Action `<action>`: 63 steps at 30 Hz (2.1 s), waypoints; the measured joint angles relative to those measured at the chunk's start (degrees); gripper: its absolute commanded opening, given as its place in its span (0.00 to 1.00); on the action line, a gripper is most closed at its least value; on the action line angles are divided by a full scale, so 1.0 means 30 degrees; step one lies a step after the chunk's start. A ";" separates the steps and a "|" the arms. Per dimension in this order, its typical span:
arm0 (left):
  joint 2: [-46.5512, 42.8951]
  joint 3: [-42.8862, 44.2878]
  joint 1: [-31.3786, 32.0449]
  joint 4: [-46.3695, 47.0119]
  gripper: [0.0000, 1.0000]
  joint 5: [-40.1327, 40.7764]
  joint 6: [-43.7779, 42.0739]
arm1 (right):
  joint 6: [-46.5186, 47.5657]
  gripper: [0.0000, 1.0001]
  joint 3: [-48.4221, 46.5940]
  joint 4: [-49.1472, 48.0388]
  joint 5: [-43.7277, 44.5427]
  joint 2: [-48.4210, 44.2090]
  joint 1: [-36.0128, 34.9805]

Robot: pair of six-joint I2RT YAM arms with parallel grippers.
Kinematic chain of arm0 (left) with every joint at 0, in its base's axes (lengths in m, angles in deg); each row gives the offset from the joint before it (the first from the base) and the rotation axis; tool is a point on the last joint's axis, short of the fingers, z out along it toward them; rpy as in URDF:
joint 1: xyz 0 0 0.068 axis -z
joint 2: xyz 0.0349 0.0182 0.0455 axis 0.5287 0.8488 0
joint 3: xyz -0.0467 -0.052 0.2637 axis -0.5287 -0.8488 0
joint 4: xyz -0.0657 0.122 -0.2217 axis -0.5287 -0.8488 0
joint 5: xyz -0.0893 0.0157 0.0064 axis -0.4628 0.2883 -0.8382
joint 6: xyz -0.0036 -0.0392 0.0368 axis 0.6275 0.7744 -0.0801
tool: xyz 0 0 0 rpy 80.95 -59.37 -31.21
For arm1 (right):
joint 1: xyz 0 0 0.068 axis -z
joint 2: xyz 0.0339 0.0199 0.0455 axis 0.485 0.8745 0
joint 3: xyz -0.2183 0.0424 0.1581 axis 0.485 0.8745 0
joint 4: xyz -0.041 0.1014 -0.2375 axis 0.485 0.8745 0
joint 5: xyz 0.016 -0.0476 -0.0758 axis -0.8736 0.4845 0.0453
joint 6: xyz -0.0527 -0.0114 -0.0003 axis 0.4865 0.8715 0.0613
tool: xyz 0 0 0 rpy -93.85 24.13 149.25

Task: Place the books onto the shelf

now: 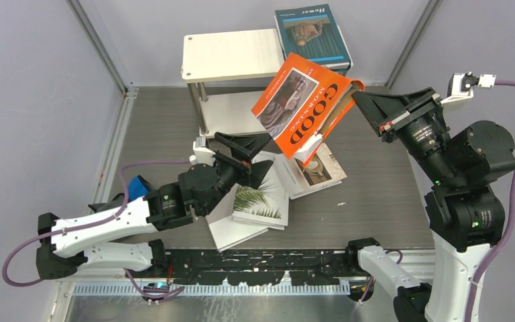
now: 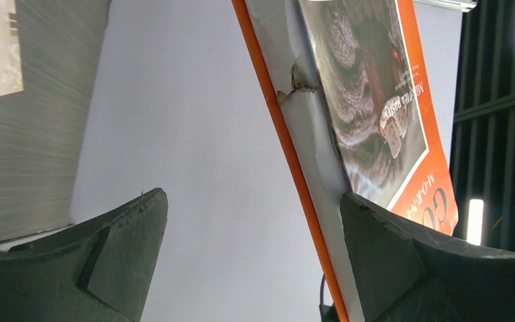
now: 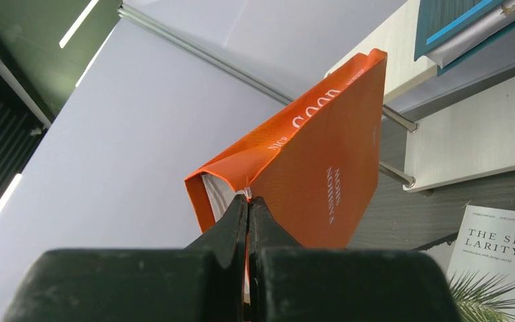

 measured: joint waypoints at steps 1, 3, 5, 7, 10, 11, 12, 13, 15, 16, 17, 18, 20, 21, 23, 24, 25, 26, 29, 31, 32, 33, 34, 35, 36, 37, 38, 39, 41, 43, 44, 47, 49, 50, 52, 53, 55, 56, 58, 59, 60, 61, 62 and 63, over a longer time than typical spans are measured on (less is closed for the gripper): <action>0.0124 -0.0066 0.0000 0.0386 1.00 0.0102 0.0000 | -0.0036 0.01 0.0051 -0.0073 0.0022 -0.0080 0.0000; 0.0444 -0.0095 -0.0015 0.1064 1.00 0.0262 -0.0029 | -0.0073 0.01 0.0051 -0.0204 0.0109 -0.0175 0.0000; 0.0627 -0.0095 -0.0022 0.1428 0.99 0.0284 -0.0073 | -0.0073 0.01 0.0051 -0.0342 0.0138 -0.0248 0.0000; 0.0656 -0.0095 -0.0022 0.1719 0.95 0.0226 -0.0073 | -0.0073 0.01 0.0051 -0.0481 0.0168 -0.0284 0.0000; 0.0627 -0.0102 -0.0058 0.2244 0.93 0.0058 -0.0051 | -0.0066 0.01 0.0058 -0.0656 0.0277 -0.0291 0.0000; 0.0568 -0.0102 -0.0058 0.2273 0.93 -0.0007 -0.0036 | -0.0058 0.01 0.0058 -0.0707 0.0284 -0.0284 0.0000; 0.0466 -0.0146 -0.0051 0.2280 0.92 -0.0058 -0.0044 | -0.0058 0.01 0.0058 -0.0750 0.0277 -0.0284 0.0000; 0.0291 -0.0240 -0.0015 0.2280 0.91 -0.0095 -0.0044 | -0.0051 0.01 0.0066 -0.0765 0.0270 -0.0277 0.0000; -0.0226 -0.0495 0.0153 0.2288 0.90 -0.0160 -0.0051 | -0.0058 0.01 0.0131 -0.0765 0.0197 -0.0277 -0.0007; -0.0554 -0.0656 0.0255 0.2310 0.90 -0.0146 -0.0066 | -0.0058 0.01 0.0160 -0.0758 0.0189 -0.0262 -0.0007; -0.0845 -0.0772 0.0328 0.2310 0.89 -0.0131 -0.0066 | -0.0051 0.01 0.0189 -0.0765 0.0182 -0.0233 -0.0007; -0.1158 -0.0889 0.0408 0.2353 0.88 -0.0117 -0.0073 | -0.0051 0.01 0.0248 -0.0787 0.0168 -0.0189 -0.0007; -0.1639 -0.1013 0.0517 0.2397 0.87 -0.0022 -0.0080 | -0.0066 0.01 0.0408 -0.0845 0.0175 -0.0117 -0.0007; -0.1829 -0.1027 0.0525 0.2433 0.86 0.0015 -0.0080 | -0.0066 0.01 0.0481 -0.0896 0.0175 -0.0095 -0.0007; -0.2062 -0.1071 0.0539 0.2499 0.87 0.0087 -0.0095 | -0.0102 0.01 0.0743 -0.0991 0.0182 -0.0036 -0.0007; -0.2120 -0.1100 0.0539 0.2506 0.87 0.0131 -0.0102 | -0.0168 0.01 0.0860 -0.1064 0.0175 0.0000 -0.0007; -0.2171 -0.1151 0.0539 0.2506 0.87 0.0204 -0.0102 | -0.0248 0.01 0.0947 -0.1129 0.0175 0.0051 -0.0007; -0.2186 -0.1209 0.0539 0.2528 0.88 0.0270 -0.0095 | -0.0342 0.01 0.1027 -0.1231 0.0160 0.0117 -0.0007; -0.2186 -0.1501 0.0539 0.2543 0.91 0.0481 -0.0029 | -0.0532 0.01 0.1071 -0.1523 0.0117 0.0204 -0.0007; -0.2164 -0.1705 0.0539 0.2565 0.94 0.0612 0.0015 | -0.0699 0.01 0.1093 -0.1741 0.0058 0.0313 -0.0007; -0.2120 -0.1785 0.0539 0.2572 0.95 0.0699 0.0022 | -0.0809 0.01 0.1107 -0.1880 0.0015 0.0313 -0.0007; -0.2098 -0.1851 0.0539 0.2586 0.95 0.0772 0.0029 | -0.0882 0.01 0.1129 -0.1982 -0.0029 0.0313 -0.0007; -0.2055 -0.1887 0.0539 0.2601 0.96 0.0874 0.0022 | -0.0984 0.01 0.1195 -0.2142 -0.0095 0.0313 -0.0007; -0.1996 -0.1894 0.0525 0.2637 0.97 0.0969 0.0015 | -0.1100 0.01 0.1275 -0.2229 -0.0138 0.0306 -0.0007; -0.1923 -0.1894 0.0481 0.2761 0.97 0.1042 -0.0007 | -0.1239 0.01 0.1355 -0.2324 -0.0197 0.0248 -0.0007; -0.1851 -0.1894 0.0408 0.2929 0.97 0.1100 -0.0022 | -0.1399 0.01 0.1479 -0.2463 -0.0284 0.0168 -0.0007; -0.1770 -0.1894 0.0321 0.3126 0.98 0.1137 -0.0087 | -0.1523 0.01 0.1596 -0.2535 -0.0364 0.0109 -0.0007; -0.1647 -0.1894 0.0204 0.3373 0.98 0.1158 -0.0153 | -0.1647 0.01 0.1690 -0.2586 -0.0415 0.0036 -0.0007; -0.1355 -0.1880 -0.0066 0.3679 0.98 0.1151 -0.0240 | -0.1887 0.01 0.1982 -0.2769 -0.0554 -0.0109 -0.0007; -0.0772 -0.1814 -0.0408 0.4095 0.98 0.0976 -0.0364 | -0.2076 0.01 0.2222 -0.2885 -0.0663 -0.0248 -0.0007; -0.0634 -0.1807 -0.0634 0.4167 0.98 0.0933 -0.0364 | -0.2178 0.01 0.2280 -0.2929 -0.0678 -0.0262 -0.0007; 0.0299 -0.1770 -0.1472 0.4728 0.98 0.0350 -0.0335 | -0.2441 0.01 0.2448 -0.3067 -0.0758 -0.0335 -0.0007; 0.0772 -0.1756 -0.1960 0.5027 0.98 0.0007 -0.0335 | -0.2608 0.01 0.2499 -0.3177 -0.0816 -0.0335 -0.0007; 0.0969 -0.1749 -0.2171 0.5195 0.98 -0.0131 -0.0342 | -0.2681 0.01 0.2521 -0.3213 -0.0838 -0.0335 -0.0007; 0.1224 -0.1712 -0.2484 0.5523 0.98 -0.0357 -0.0350 | -0.2812 0.01 0.2674 -0.3344 -0.0889 -0.0379 -0.0007; 0.1333 -0.1654 -0.2623 0.5690 0.98 -0.0430 -0.0350 | -0.2878 0.01 0.2834 -0.3439 -0.0911 -0.0481 -0.0007; 0.1494 -0.1457 -0.2820 0.6098 0.97 -0.0525 -0.0393 | -0.3053 0.01 0.3213 -0.3606 -0.0969 -0.0641 -0.0007; 0.1537 -0.1399 -0.2885 0.6324 0.97 -0.0554 -0.0415 | -0.3177 0.01 0.3402 -0.3694 -0.1005 -0.0736 -0.0007; 0.1661 -0.1195 -0.3002 0.6856 0.95 -0.0583 -0.0474 | -0.3424 0.01 0.3796 -0.3869 -0.1093 -0.0889 -0.0007; 0.1719 -0.1107 -0.3060 0.7118 0.94 -0.0590 -0.0495 | -0.3519 0.01 0.3956 -0.3971 -0.1129 -0.0954 -0.0007; 0.1821 -0.0984 -0.3140 0.7461 0.92 -0.0656 -0.0503 | -0.3628 0.01 0.4109 -0.4058 -0.1173 -0.0976 -0.0007; 0.1945 -0.0867 -0.3177 0.7752 0.90 -0.0729 -0.0510 | -0.3738 0.01 0.4248 -0.4182 -0.1188 -0.0991 -0.0007; 0.2069 -0.0787 -0.3213 0.8014 0.88 -0.0809 -0.0510 | -0.3825 0.01 0.4364 -0.4299 -0.1188 -0.0998 -0.0007; 0.2193 -0.0699 -0.3257 0.8255 0.86 -0.0889 -0.0510 | -0.3905 0.01 0.4488 -0.4401 -0.1209 -0.0998 -0.0007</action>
